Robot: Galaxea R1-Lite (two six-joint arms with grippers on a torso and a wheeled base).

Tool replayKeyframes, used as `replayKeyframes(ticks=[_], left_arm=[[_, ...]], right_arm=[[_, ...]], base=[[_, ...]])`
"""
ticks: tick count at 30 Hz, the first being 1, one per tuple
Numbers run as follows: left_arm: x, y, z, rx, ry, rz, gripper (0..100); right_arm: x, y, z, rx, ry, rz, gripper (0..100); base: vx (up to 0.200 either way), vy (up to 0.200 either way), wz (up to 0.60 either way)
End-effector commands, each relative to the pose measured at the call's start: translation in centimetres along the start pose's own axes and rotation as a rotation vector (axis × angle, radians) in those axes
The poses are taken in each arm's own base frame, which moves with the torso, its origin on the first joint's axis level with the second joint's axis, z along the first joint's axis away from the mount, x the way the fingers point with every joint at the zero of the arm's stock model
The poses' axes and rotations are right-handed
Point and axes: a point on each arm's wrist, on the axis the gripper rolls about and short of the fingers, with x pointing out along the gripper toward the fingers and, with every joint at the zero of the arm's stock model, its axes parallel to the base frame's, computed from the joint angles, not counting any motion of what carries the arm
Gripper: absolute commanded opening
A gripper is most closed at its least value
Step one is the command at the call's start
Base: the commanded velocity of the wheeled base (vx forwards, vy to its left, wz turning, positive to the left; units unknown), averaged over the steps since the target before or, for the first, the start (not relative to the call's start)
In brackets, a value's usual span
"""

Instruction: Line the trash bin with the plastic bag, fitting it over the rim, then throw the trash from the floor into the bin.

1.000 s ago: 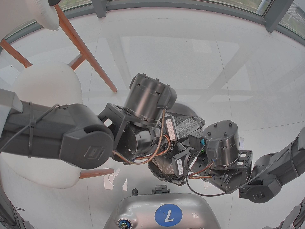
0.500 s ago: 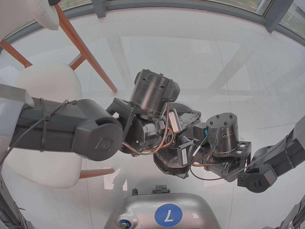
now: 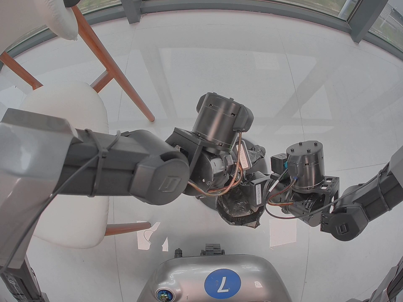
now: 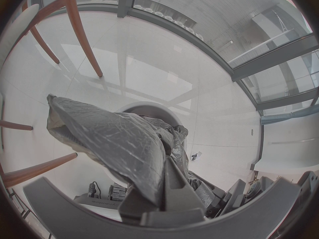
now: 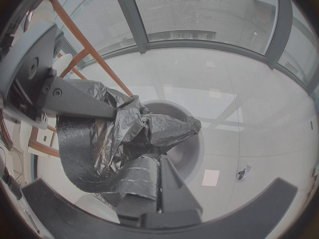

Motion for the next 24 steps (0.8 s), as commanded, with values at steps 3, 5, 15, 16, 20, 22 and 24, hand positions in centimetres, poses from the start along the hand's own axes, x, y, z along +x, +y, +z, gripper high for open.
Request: replayKeyframes(ticks=[3,5,15,16,20,22,24], left_arm=[[0.9,-0.6,0.2,-0.016,-0.020,-0.016,0],[1.5,-0.9,0.4,-0.025,-0.049,-0.039,0],[3.0,-1.5,0.0,-0.025,-0.077,-0.065,0],[3.1,-1.5,-0.1,-0.025,-0.077,-0.065,0],[3.0,-1.7,0.2,-0.033,-0.088,-0.075,0],[3.0,-1.8,0.3,-0.038,-0.090,-0.079,0],[2.9,-1.8,0.4,-0.040,-0.091,-0.080,0]], right_arm=[[0.3,-0.7,0.0,0.008,0.001,-0.018,0],[0.5,-1.1,0.2,0.014,-0.001,-0.031,0],[1.6,-3.0,0.2,0.031,0.004,-0.077,0],[1.8,-3.2,0.5,0.036,-0.004,-0.085,0],[2.7,-3.5,1.2,0.049,-0.025,-0.098,0],[2.9,-3.9,1.6,0.057,-0.039,-0.110,0],[3.0,-4.0,1.7,0.059,-0.040,-0.111,0]], base=[[0.000,0.000,0.00],[0.000,0.000,0.00],[0.000,0.000,0.00],[0.000,0.000,0.00],[0.000,0.000,0.00],[0.000,0.000,0.00],[0.000,0.000,0.00]])
